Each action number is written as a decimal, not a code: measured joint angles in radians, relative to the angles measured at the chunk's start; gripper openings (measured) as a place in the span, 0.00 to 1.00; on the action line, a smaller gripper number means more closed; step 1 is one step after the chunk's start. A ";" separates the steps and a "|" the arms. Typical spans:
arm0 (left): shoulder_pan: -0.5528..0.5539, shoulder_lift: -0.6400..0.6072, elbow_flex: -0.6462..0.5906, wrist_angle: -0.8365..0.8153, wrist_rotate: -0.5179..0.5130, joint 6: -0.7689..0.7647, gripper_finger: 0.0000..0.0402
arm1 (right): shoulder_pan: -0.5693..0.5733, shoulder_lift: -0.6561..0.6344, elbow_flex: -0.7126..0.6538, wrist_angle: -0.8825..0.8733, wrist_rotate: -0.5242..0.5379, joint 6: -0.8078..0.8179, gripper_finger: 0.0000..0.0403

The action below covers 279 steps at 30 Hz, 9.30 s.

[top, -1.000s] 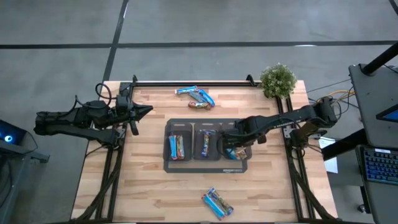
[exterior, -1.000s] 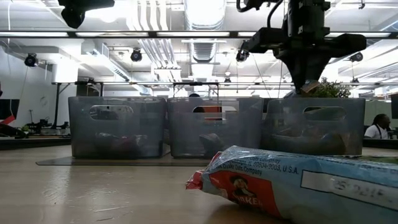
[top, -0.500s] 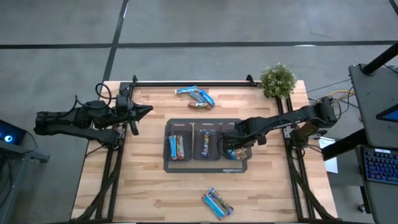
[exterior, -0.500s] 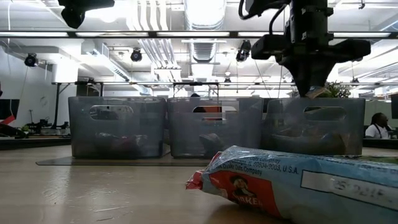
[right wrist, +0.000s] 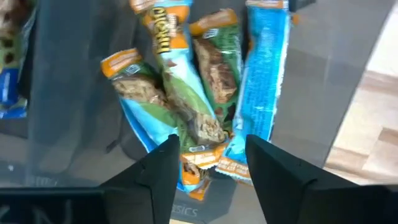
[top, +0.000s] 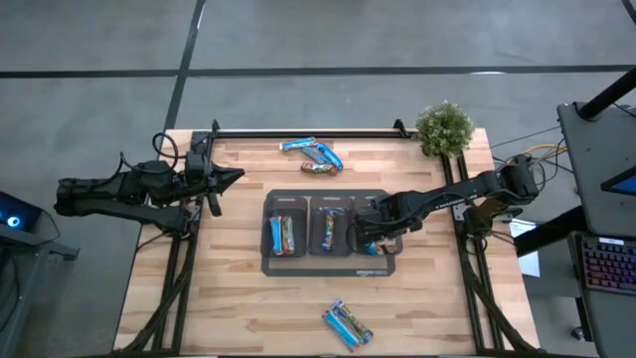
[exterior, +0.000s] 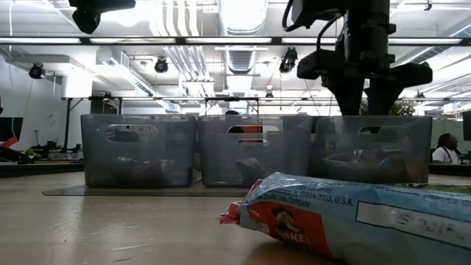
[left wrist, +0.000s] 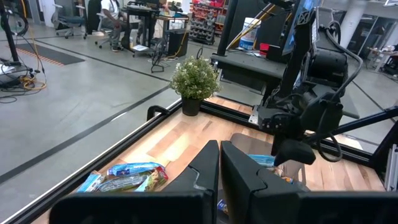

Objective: Pick and place Granola Bars by type
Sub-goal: Put the yellow granola bar into the right black bin

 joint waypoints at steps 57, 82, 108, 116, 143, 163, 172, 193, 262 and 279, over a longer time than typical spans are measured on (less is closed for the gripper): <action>0.000 0.000 0.000 0.008 0.000 -0.052 0.11 | 0.000 -0.031 0.211 0.151 0.051 -0.660 0.42; 0.000 0.000 0.000 0.008 0.056 -0.050 0.19 | 0.032 -0.104 0.212 0.197 0.045 -0.795 0.03; -0.002 0.048 0.000 0.101 0.244 0.006 0.00 | 0.087 -0.209 0.212 0.261 0.072 -0.864 0.02; -0.009 0.097 0.000 0.146 0.285 0.005 0.00 | 0.105 -0.209 0.212 0.266 0.074 -0.864 0.02; -0.030 0.136 0.051 0.111 0.274 0.057 0.00 | 0.105 -0.209 0.211 0.265 0.090 -0.861 0.02; -0.005 0.134 0.062 0.112 0.217 -0.011 0.03 | 0.104 -0.209 0.211 0.265 0.100 -0.887 0.02; 0.019 0.134 0.071 0.112 0.071 -0.012 0.04 | 0.104 -0.209 0.211 0.266 0.100 -0.886 0.02; 0.209 0.203 0.143 0.034 0.149 0.023 0.46 | 0.086 -0.220 0.211 0.311 0.158 -0.914 0.02; 0.614 0.994 0.810 -0.266 0.588 0.435 0.46 | 0.081 -0.887 -0.236 0.495 0.250 -1.011 0.02; 0.699 1.176 0.854 -0.417 0.443 0.630 0.46 | 0.081 -0.871 -0.236 0.479 0.246 -0.962 0.02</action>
